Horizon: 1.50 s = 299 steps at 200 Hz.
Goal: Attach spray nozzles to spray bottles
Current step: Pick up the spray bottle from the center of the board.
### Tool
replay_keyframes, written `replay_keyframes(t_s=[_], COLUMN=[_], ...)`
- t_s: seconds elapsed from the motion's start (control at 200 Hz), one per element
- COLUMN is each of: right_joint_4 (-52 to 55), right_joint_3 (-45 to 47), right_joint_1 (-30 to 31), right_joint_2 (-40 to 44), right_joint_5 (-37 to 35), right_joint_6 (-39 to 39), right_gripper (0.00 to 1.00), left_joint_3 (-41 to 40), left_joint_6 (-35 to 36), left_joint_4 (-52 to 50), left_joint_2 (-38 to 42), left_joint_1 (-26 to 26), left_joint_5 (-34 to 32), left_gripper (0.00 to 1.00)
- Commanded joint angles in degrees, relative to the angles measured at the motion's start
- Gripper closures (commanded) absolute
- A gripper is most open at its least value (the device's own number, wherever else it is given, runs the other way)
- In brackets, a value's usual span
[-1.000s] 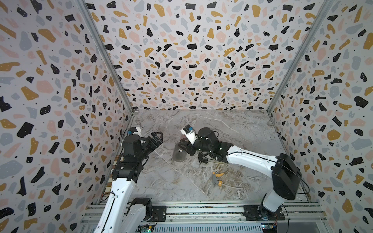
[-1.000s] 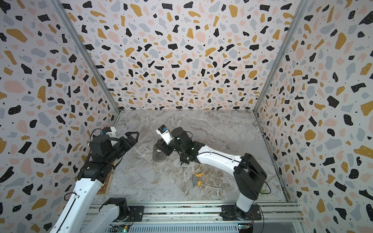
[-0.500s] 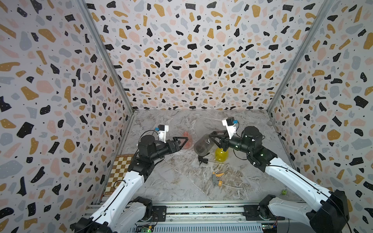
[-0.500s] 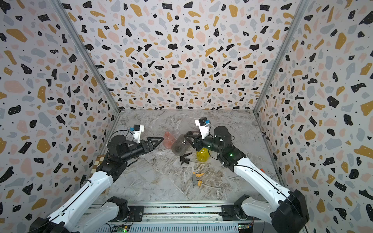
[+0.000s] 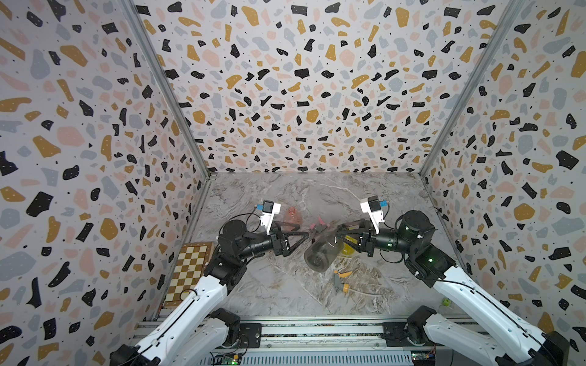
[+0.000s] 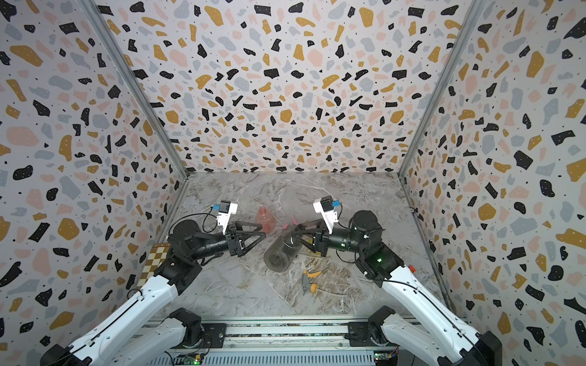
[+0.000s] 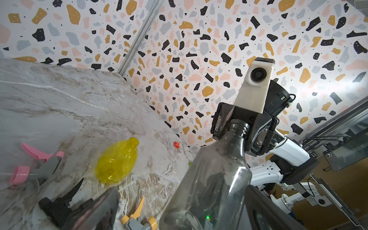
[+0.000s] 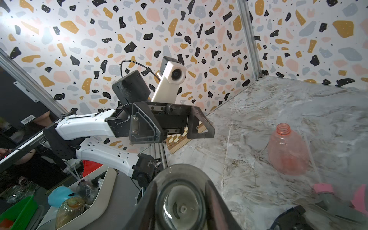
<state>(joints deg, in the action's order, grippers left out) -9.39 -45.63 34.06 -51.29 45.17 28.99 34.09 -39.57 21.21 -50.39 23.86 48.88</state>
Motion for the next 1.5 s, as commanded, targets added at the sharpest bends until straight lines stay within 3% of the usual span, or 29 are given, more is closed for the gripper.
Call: replay_keyframes(t_s=[0.0,0.2,0.4,0.721,1.492], right_joint_4=[1.2,-3.4,-8.6,-6.2,-16.5], right_joint_3=[0.2,1.9,1.8,-3.1,-9.6], right_joint_1=[-1.0,-2.4,-2.3,2.5,6.4], right_joint_2=[2.3,2.5,1.5,-1.1,-8.5], right_joint_5=[3.2,8.4,12.1,9.2,4.8], right_joint_6=[0.8,4.7,8.7,5.5,7.8], right_gripper=[0.71,0.71,0.71,0.72,0.73], left_joint_3=[0.9,1.0,2.3,3.0,2.7], left_joint_6=[1.9,2.5,9.6,9.6,10.1], left_joint_4=[6.4,6.8,-2.2,-2.8,-3.5], left_joint_2=[-1.0,-1.8,0.1,-0.7,1.1], left_joint_1=[1.1,6.7,12.2,13.2,14.9], left_joint_5=[5.9,11.8,10.6,11.1,10.7], left_gripper=[0.01,0.01,0.01,0.01,0.01])
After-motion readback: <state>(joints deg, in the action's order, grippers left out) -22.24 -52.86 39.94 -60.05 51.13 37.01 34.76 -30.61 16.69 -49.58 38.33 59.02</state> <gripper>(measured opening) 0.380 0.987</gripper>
